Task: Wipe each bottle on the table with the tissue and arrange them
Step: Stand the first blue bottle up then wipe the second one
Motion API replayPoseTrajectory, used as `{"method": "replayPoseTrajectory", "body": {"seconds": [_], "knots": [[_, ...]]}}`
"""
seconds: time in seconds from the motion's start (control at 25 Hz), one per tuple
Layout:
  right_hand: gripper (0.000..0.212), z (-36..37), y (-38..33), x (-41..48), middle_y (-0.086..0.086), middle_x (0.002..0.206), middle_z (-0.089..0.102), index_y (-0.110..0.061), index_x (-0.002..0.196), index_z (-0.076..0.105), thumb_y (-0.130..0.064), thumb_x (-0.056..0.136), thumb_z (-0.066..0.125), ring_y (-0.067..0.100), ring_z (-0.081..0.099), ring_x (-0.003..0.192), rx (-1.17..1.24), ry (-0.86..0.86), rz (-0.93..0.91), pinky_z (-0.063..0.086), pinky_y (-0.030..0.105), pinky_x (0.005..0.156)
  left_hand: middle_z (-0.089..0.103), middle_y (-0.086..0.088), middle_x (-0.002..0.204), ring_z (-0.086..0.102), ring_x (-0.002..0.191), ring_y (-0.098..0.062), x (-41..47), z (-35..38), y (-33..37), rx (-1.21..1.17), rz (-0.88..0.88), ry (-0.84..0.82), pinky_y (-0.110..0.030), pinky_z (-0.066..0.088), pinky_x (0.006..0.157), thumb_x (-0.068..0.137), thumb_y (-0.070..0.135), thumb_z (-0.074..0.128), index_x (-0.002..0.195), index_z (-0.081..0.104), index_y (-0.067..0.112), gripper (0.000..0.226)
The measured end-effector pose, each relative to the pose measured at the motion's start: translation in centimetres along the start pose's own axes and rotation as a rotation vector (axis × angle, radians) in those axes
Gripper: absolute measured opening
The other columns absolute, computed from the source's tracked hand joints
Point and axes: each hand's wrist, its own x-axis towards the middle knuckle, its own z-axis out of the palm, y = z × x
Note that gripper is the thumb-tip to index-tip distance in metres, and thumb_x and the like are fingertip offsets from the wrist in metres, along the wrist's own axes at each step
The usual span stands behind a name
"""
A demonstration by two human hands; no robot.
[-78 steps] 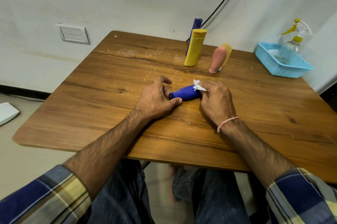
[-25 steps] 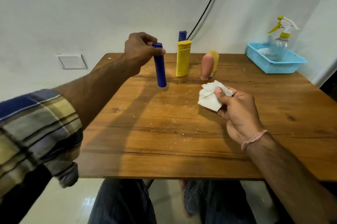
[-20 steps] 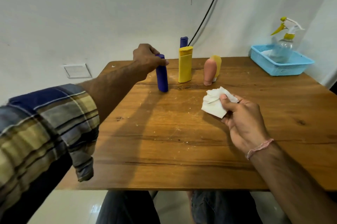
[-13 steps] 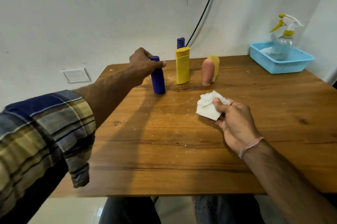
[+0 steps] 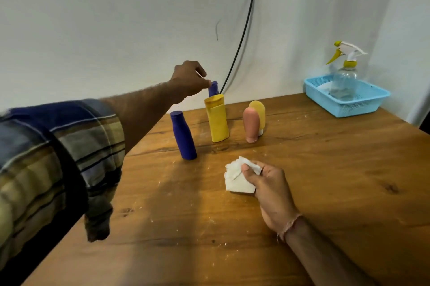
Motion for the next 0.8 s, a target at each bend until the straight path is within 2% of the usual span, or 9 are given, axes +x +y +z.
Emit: {"method": "replayPoseTrajectory", "body": {"seconds": [0.08,0.16,0.24,0.4,0.52,0.64,0.72,0.8], "knots": [[0.03,-0.2,0.3,0.1,-0.01,0.109,0.072,-0.016,0.121,0.066,-0.025,0.092,0.065,0.01,0.068,0.101,-0.03,0.016,-0.033,0.058,0.035,0.088,0.065,-0.01,0.12,0.064,0.1,-0.019,2.2,1.2,0.8,0.077,0.02,-0.095,-0.02,0.049,0.061,0.083,0.028,0.084,0.121,0.067,0.01,0.044],[0.025,-0.2,0.4,0.2,-0.012,0.105,0.072,-0.022,0.116,0.068,-0.027,0.092,0.065,0.009,0.068,0.098,-0.079,0.013,-0.062,0.059,0.031,0.081,0.067,-0.009,0.113,0.063,0.098,-0.019,3.7,2.1,1.2,0.148,0.031,-0.14,-0.022,0.05,0.065,0.081,0.029,0.085,0.118,0.069,0.007,0.045],[0.022,-0.1,0.4,0.2,-0.015,0.101,0.071,-0.025,0.114,0.067,-0.028,0.092,0.065,0.006,0.067,0.093,-0.113,0.019,-0.073,0.058,0.025,0.073,0.07,-0.011,0.108,0.063,0.092,-0.019,4.7,3.1,1.2,0.208,0.029,-0.148,-0.026,0.055,0.069,0.081,0.026,0.085,0.111,0.072,0.003,0.04],[0.03,0.1,0.3,0.1,-0.009,0.107,0.072,-0.02,0.121,0.067,-0.029,0.092,0.064,0.008,0.067,0.094,-0.159,0.03,-0.076,0.059,0.028,0.073,0.072,-0.015,0.108,0.068,0.092,-0.023,5.1,3.6,0.7,0.241,0.02,-0.094,-0.031,0.06,0.075,0.084,0.019,0.082,0.108,0.074,0.0,0.031],[0.031,0.1,0.5,0.2,-0.009,0.108,0.071,-0.02,0.121,0.066,-0.029,0.092,0.064,0.006,0.066,0.094,-0.159,0.035,-0.065,0.057,0.023,0.071,0.072,-0.014,0.107,0.07,0.095,-0.022,4.5,1.2,1.4,0.127,0.043,0.011,-0.027,0.058,0.069,0.083,0.015,0.082,0.108,0.074,0.001,0.03],[0.029,0.0,0.4,0.2,-0.009,0.109,0.072,-0.02,0.12,0.067,-0.027,0.093,0.065,0.006,0.066,0.096,-0.117,0.021,-0.047,0.055,0.022,0.072,0.075,-0.005,0.098,0.07,0.082,-0.009,2.1,-4.0,3.0,-0.071,0.118,0.194,-0.014,0.053,0.059,0.079,0.016,0.084,0.108,0.077,0.009,0.03],[0.024,-0.1,0.3,0.1,-0.008,0.108,0.072,-0.02,0.117,0.069,-0.024,0.093,0.064,0.011,0.066,0.101,-0.047,0.024,-0.036,0.057,0.031,0.082,0.077,0.001,0.094,0.072,0.077,-0.007,-0.6,-7.5,3.6,-0.217,0.175,0.233,-0.018,0.059,0.066,0.08,0.021,0.082,0.11,0.077,0.015,0.031],[0.019,-0.4,-0.1,-0.2,-0.003,0.107,0.074,-0.019,0.111,0.071,-0.019,0.094,0.062,0.018,0.067,0.104,0.071,0.038,-0.019,0.056,0.044,0.091,0.078,-0.002,0.094,0.075,0.083,-0.014,-4.2,-9.8,3.2,-0.351,0.222,0.179,-0.026,0.061,0.075,0.085,0.021,0.078,0.111,0.076,0.017,0.027]]}}
